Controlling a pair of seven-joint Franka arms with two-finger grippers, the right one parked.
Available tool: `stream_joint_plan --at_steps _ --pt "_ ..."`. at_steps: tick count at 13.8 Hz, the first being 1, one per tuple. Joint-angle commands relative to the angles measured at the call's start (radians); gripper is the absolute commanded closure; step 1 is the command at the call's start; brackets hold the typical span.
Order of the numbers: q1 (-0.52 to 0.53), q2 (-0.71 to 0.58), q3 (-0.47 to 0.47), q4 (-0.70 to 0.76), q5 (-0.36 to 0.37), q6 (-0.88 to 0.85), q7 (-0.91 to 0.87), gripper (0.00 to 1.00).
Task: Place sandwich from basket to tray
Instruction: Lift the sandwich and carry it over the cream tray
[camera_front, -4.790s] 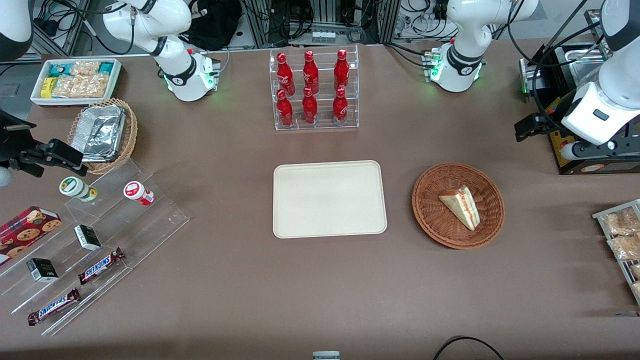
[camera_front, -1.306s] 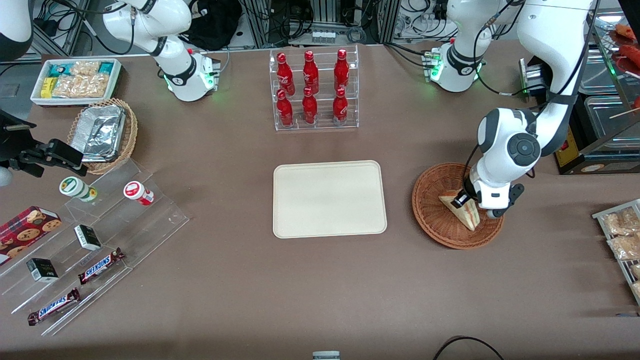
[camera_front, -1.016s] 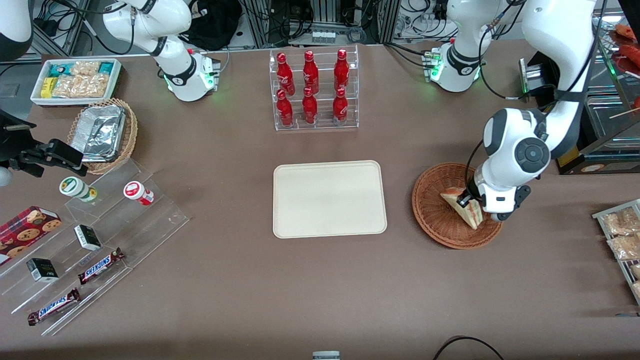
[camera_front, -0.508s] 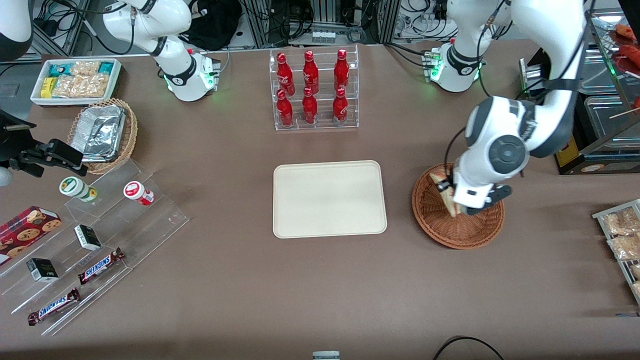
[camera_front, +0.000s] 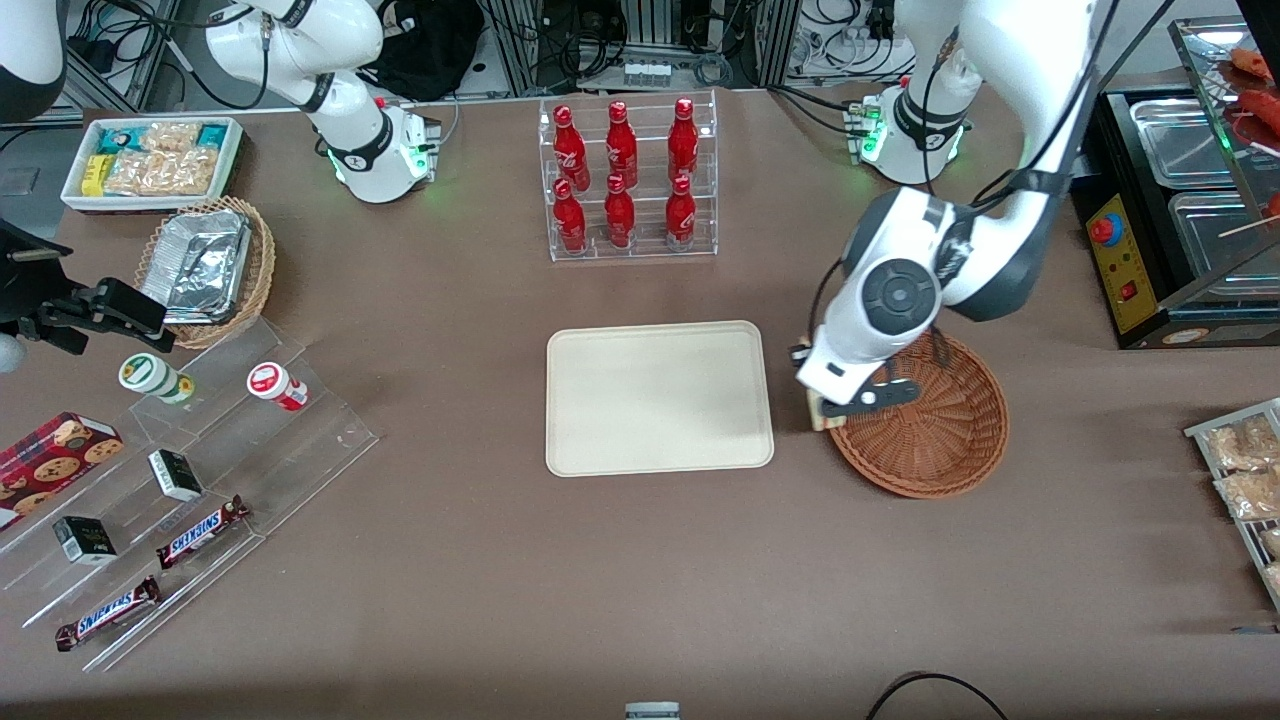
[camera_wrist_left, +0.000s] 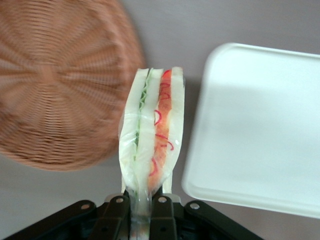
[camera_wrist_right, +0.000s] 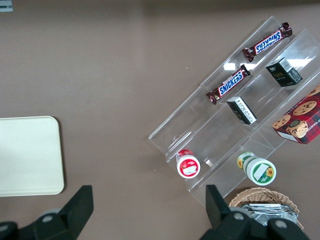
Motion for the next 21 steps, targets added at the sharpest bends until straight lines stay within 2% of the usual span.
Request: stream_joint_plan --at_steps 1,5,9,12,15,21 --pt "-0.064 0.096 0.007 0.117 -0.037 0.026 -0.027 0.94" --pt "-0.153 0.201 0.007 0.188 -0.037 0.127 -0.122 0.94" --pt "-0.250 0.323 0.010 0.318 -0.026 0.127 -0.251 0.95" --pt "-0.290 0.362 0.014 0.378 -0.002 0.119 -0.325 0.95" --pt "-0.310 0.391 0.012 0.401 0.116 0.121 -0.435 0.95" --pt "-0.307 0.393 0.009 0.395 0.115 0.133 -0.406 0.94"
